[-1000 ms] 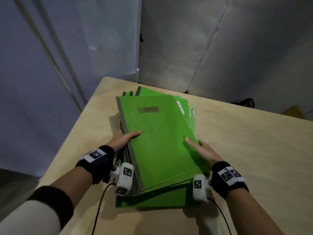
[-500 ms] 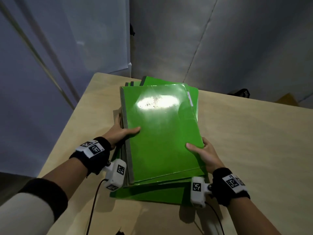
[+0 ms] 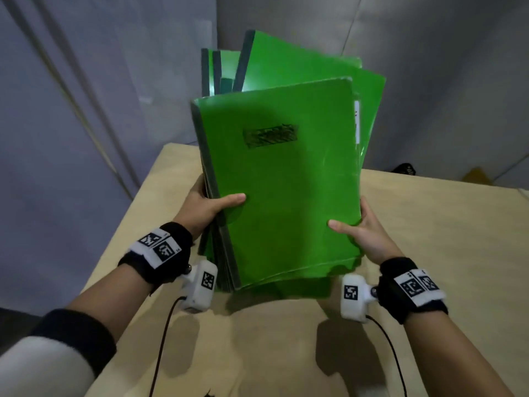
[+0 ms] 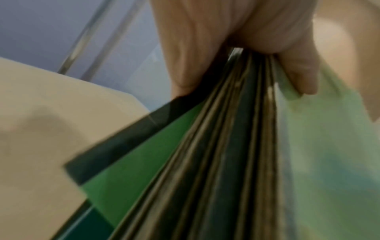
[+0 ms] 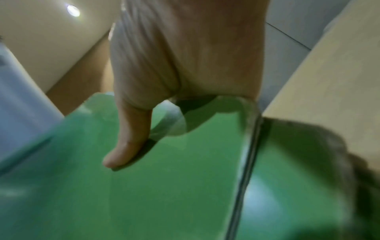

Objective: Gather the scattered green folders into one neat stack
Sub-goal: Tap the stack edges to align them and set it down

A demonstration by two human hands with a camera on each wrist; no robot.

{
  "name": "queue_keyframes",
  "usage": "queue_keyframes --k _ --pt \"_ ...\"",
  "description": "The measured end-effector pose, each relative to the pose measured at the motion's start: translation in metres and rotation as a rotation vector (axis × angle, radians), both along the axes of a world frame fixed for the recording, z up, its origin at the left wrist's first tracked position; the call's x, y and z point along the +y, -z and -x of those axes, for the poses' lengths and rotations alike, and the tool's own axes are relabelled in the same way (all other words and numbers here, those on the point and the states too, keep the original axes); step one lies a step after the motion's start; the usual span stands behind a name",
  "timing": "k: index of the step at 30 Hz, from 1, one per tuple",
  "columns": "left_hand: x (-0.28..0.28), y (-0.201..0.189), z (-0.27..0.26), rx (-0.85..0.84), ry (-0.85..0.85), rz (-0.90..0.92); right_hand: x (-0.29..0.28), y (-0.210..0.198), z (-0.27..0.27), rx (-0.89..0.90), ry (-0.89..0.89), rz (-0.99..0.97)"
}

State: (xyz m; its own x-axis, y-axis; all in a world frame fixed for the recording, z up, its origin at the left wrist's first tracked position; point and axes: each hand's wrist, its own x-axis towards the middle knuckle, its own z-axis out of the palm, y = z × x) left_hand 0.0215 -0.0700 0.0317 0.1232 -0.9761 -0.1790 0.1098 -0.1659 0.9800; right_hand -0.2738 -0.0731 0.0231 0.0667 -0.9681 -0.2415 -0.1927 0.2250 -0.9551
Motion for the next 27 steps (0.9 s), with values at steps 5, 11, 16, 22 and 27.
queue_keyframes --k 5,11,16,22,27 --pt "0.007 -0.025 0.011 0.038 0.040 0.117 -0.014 -0.029 0.009 -0.029 -0.008 0.212" --pt "0.018 -0.034 0.022 -0.044 0.084 0.196 -0.013 -0.028 0.015 0.002 -0.001 0.294" --pt "0.020 -0.032 0.024 -0.107 0.131 0.258 -0.005 -0.034 0.017 -0.079 0.016 0.287" --pt "0.034 -0.044 0.029 -0.132 0.112 0.288 0.001 -0.044 0.022 -0.126 -0.017 0.337" --pt "0.031 -0.075 0.038 -0.114 0.015 0.353 0.006 -0.067 0.018 -0.207 0.006 0.412"
